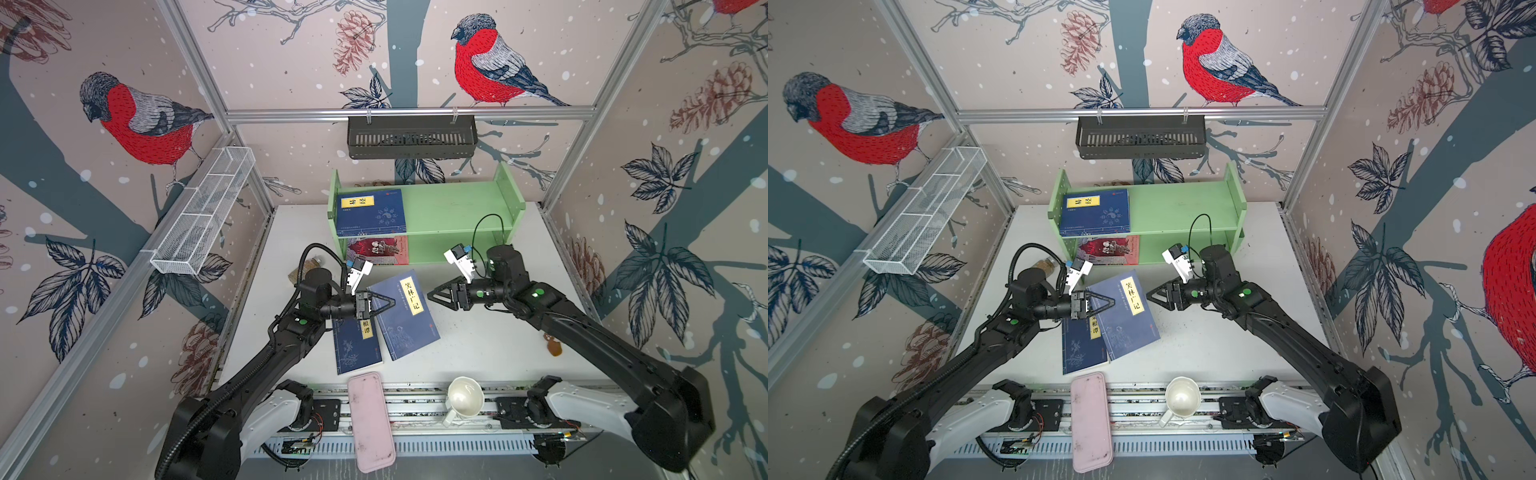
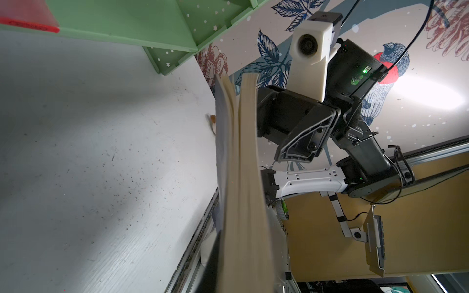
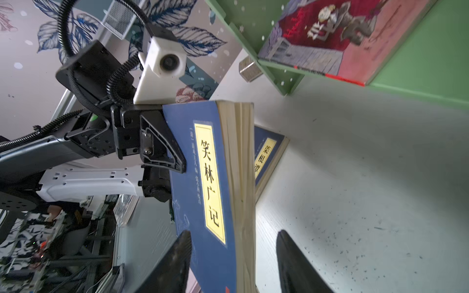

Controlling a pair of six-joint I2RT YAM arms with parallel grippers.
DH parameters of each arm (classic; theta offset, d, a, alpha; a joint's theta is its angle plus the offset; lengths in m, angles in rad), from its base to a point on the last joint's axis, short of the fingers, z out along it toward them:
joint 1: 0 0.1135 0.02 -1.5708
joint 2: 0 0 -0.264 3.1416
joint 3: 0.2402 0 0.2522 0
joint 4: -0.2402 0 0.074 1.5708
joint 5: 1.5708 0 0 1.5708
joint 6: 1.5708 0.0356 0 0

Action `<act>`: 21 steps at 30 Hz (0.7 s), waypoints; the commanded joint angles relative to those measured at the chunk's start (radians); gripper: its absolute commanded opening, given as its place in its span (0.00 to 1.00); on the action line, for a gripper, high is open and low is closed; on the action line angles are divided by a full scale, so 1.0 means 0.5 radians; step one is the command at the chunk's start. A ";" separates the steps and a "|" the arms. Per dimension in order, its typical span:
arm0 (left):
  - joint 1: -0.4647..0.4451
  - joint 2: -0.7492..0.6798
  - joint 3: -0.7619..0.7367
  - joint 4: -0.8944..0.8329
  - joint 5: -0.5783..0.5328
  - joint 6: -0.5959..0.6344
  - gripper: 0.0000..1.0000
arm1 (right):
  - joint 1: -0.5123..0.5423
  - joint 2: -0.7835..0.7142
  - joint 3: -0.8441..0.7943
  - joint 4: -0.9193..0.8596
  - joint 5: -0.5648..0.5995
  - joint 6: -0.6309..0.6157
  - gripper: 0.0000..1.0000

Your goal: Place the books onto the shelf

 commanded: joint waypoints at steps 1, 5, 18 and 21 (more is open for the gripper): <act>0.001 -0.038 0.073 0.033 0.215 0.109 0.00 | -0.041 -0.151 -0.006 0.107 0.156 0.101 0.59; -0.023 -0.094 0.293 -0.217 0.307 0.313 0.00 | -0.121 -0.370 0.002 0.182 0.268 0.184 0.66; -0.023 0.251 1.710 -0.850 -0.228 0.703 0.00 | -0.223 -0.585 0.192 0.701 0.277 0.540 0.76; 0.006 0.334 1.913 -0.711 -0.254 0.540 0.00 | -0.202 -0.557 0.209 0.832 0.275 0.610 0.78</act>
